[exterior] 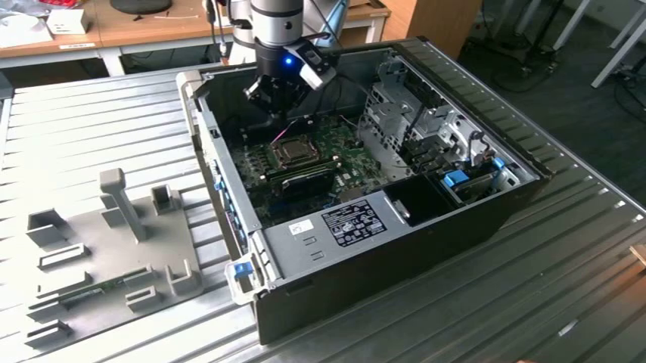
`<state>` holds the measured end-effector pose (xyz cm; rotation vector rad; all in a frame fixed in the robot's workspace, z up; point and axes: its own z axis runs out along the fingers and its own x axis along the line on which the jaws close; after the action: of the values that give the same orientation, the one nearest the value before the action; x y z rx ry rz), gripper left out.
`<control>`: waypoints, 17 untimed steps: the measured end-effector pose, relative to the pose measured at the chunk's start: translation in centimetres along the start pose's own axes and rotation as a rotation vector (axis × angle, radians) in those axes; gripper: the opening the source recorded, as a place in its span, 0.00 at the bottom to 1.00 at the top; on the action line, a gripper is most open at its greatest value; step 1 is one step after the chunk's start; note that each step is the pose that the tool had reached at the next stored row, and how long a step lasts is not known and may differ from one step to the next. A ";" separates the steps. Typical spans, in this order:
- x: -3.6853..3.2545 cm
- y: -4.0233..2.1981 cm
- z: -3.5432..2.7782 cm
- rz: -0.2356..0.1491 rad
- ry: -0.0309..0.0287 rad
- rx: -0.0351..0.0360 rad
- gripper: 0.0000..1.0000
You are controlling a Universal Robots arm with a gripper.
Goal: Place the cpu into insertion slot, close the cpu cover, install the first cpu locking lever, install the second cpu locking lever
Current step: 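Install the first cpu locking lever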
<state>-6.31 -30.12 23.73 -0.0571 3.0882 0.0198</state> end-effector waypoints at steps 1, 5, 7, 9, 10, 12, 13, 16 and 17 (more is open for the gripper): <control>-0.02 0.01 0.10 0.000 0.0000 -0.0001 0.10; -0.05 0.14 0.33 0.000 0.0001 -0.0002 0.10; -0.05 0.22 0.36 0.000 0.0001 -0.0002 0.10; -0.05 0.32 0.39 0.000 0.0001 -0.0003 0.10; -0.05 0.38 0.40 0.000 0.0000 -0.0003 0.10; -0.05 0.54 0.45 0.000 0.0000 -0.0003 0.10; -0.06 0.60 0.47 0.000 0.0000 -0.0003 0.10; -0.10 0.71 0.65 0.000 0.0000 -0.0009 0.10; -0.13 0.73 0.73 0.000 -0.0001 -0.0014 0.10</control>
<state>-6.17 -29.38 23.01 -0.0574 3.0881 0.0219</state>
